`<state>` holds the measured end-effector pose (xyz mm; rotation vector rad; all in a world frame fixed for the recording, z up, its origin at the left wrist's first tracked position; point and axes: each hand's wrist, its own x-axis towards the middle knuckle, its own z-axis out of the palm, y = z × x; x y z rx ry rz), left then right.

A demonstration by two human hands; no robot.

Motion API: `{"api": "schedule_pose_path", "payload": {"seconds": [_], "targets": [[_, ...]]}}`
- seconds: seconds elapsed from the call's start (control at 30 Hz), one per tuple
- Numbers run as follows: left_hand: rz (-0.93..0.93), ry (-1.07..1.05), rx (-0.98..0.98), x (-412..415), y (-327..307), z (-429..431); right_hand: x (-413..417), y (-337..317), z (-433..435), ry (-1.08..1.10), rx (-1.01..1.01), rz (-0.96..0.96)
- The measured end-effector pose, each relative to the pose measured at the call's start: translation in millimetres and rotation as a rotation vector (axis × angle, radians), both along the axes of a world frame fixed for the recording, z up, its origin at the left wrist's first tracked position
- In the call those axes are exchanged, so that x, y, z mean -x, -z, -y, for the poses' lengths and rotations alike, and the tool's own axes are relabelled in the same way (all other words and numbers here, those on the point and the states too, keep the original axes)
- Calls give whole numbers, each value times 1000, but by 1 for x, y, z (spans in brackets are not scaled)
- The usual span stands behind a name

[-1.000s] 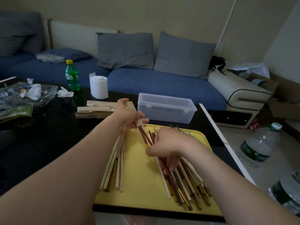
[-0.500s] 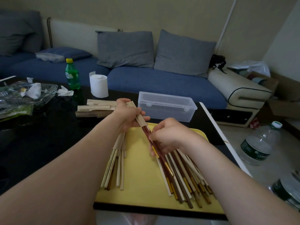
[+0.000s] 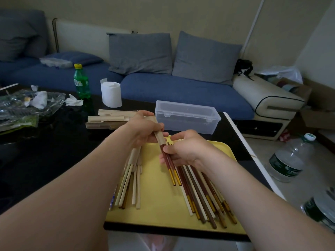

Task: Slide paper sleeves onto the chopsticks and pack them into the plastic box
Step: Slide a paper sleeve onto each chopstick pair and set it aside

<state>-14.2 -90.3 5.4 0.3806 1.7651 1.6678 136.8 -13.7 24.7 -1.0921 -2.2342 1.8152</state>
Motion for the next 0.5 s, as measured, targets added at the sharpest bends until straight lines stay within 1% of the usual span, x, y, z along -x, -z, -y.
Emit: {"api": "schedule_pose_path", "payload": {"seconds": [0.13,0.3,0.37,0.5], "targets": [[-15,7,3,3,-2,6,3,-1,4,4,44,-33],[-31,-80,-12,9,-2,11,-1,-8,8,-132,1,116],[-37,-58,-4,9,-2,12,-1,-8,7,-151,25,114],[-33,15,30,9,-4,16,2,-2,8,-144,93,49]]}}
